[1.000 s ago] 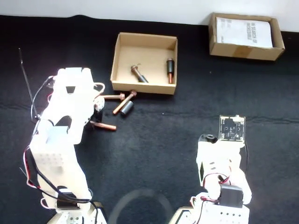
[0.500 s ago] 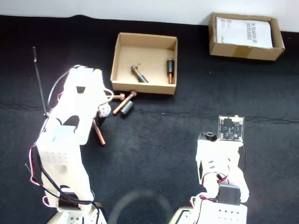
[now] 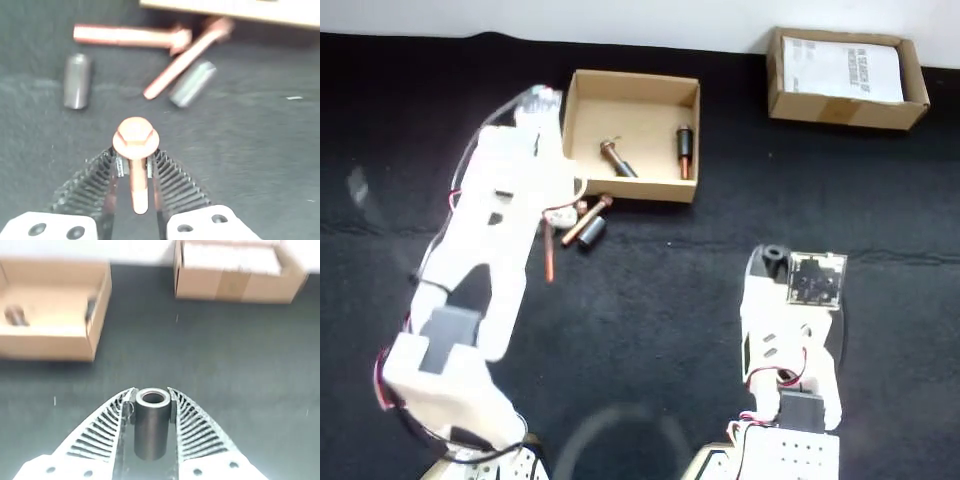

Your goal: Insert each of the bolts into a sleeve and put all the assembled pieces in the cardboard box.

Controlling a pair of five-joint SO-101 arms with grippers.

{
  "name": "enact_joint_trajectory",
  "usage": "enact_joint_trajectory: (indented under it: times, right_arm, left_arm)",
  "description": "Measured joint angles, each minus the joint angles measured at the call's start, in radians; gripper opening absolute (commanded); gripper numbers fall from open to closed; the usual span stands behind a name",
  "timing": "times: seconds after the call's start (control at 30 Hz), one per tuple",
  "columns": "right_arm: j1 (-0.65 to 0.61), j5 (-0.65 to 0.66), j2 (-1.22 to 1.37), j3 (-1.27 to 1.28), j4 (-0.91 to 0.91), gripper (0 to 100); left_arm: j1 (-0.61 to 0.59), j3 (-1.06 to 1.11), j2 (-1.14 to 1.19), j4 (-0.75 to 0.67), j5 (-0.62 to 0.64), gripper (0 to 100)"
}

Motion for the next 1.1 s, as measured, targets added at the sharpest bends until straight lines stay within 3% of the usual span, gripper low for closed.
enact_joint_trajectory:
  times: [0.23,0.4,0.53,0.77,1.1]
  right_arm:
    - [-0.012,-0.132,0.000,0.000,-0.180,0.6]
    - [-0.081,-0.221,0.000,0.000,-0.199,0.6]
    - [-0.137,-0.241,0.000,0.000,-0.199,0.6]
    - [-0.218,-0.242,0.000,0.000,-0.199,0.6]
    - [-0.295,-0.242,0.000,0.000,-0.199,0.6]
  left_arm:
    - [0.109,0.000,-0.180,-0.015,0.000,1]
    - [0.180,0.002,-0.221,-0.026,0.000,1]
    - [0.186,0.002,-0.282,-0.132,0.000,1]
    - [0.175,0.002,-0.377,-0.485,0.000,1]
    - [0.295,0.087,-0.388,-0.557,0.000,1]
